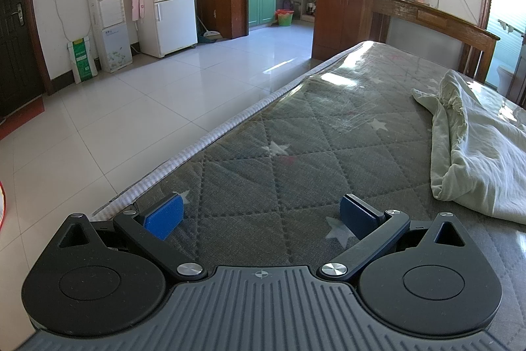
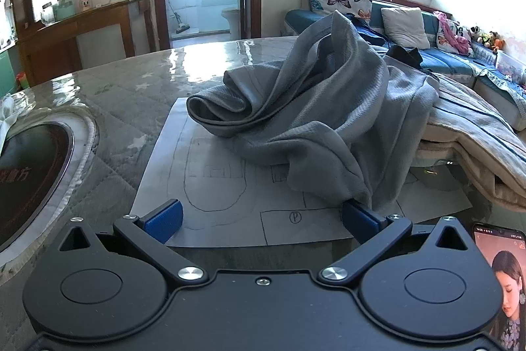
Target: Fold clothes
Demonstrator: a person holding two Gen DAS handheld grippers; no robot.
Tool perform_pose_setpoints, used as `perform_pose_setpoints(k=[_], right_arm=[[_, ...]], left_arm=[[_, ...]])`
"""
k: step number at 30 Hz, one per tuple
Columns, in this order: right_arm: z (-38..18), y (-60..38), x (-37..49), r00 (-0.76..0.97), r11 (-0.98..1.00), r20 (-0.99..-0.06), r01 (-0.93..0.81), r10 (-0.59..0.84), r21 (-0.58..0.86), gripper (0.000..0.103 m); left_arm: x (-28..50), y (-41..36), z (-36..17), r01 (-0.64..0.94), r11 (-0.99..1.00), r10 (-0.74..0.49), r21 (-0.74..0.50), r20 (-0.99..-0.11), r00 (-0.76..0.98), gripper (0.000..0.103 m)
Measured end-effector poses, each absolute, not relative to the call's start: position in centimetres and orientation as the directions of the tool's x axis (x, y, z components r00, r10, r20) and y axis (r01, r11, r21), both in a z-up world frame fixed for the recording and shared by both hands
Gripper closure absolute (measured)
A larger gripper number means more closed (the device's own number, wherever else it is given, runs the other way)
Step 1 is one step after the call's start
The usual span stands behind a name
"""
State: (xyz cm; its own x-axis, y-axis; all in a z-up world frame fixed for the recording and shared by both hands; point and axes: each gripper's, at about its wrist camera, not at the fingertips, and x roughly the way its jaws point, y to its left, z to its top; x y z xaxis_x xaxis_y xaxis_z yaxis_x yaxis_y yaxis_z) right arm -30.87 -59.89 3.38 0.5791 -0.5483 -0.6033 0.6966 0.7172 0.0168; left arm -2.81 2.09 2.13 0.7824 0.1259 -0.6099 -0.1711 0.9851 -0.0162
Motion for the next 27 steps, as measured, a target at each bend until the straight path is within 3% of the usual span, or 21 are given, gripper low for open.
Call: perform_pose_setpoints(k=[27], right_arm=[[3.18,-60.05,-31.15,0.58,0.717,-0.603,0.696,-0.548,0.018,0.0]], left_arm=[[-2.79,2.02,2.08,-0.171,0.985,0.126,-0.016,-0.61,0.782,0.0]])
